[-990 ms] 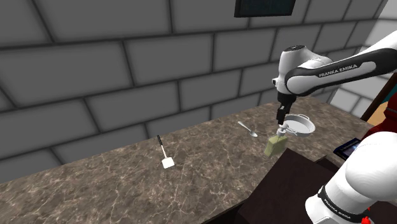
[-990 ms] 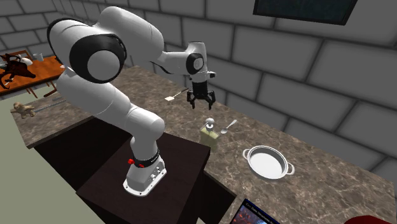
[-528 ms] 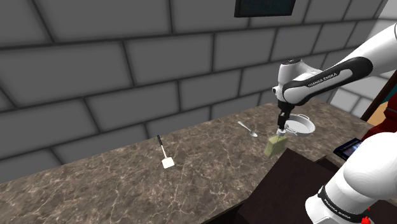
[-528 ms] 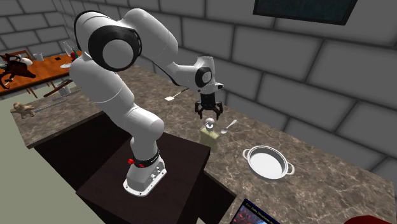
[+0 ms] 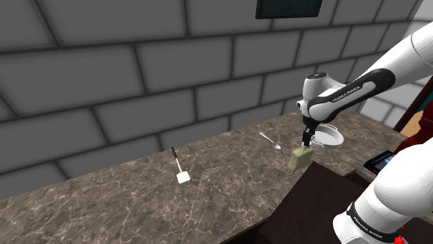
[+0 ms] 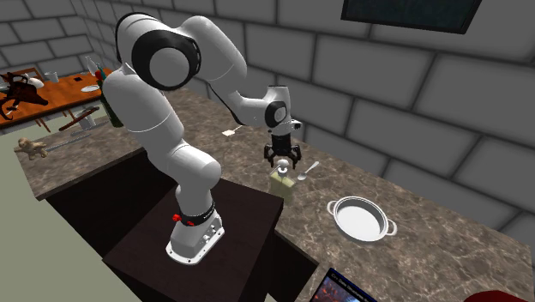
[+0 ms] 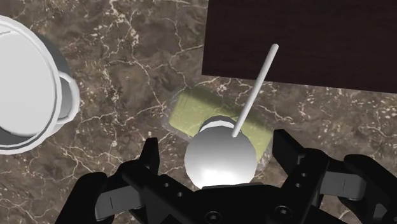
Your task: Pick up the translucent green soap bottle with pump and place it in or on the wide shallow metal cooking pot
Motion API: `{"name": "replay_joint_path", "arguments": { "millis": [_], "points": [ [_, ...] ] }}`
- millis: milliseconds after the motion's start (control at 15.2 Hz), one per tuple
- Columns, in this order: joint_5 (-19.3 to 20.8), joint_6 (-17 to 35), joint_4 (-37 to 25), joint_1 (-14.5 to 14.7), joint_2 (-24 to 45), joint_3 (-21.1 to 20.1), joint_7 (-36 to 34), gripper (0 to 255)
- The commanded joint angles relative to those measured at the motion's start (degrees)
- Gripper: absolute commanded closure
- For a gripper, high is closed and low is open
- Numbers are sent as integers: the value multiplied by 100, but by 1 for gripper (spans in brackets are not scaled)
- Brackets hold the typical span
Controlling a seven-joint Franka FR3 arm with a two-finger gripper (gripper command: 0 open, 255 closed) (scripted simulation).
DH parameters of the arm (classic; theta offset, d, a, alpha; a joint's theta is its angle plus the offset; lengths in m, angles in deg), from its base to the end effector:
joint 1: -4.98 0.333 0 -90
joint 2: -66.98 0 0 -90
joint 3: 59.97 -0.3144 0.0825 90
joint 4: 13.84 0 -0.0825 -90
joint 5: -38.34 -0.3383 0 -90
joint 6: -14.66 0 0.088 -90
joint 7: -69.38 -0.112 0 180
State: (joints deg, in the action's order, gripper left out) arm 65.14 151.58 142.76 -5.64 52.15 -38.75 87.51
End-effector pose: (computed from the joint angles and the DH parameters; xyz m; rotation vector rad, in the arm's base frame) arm 0.2994 -0.1862 0.3187 2.9696 0.2002 -0.2422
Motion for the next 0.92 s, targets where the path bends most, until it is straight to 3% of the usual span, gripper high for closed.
{"name": "replay_joint_path", "arguments": {
  "millis": [0,264,330,858],
  "points": [
    [3,24,1,-2,20,5,0,0],
    [3,22,1,-2,19,5,0,0],
    [3,22,1,-2,19,5,0,255],
    [3,22,1,-1,19,4,-1,255]
  ]
}}
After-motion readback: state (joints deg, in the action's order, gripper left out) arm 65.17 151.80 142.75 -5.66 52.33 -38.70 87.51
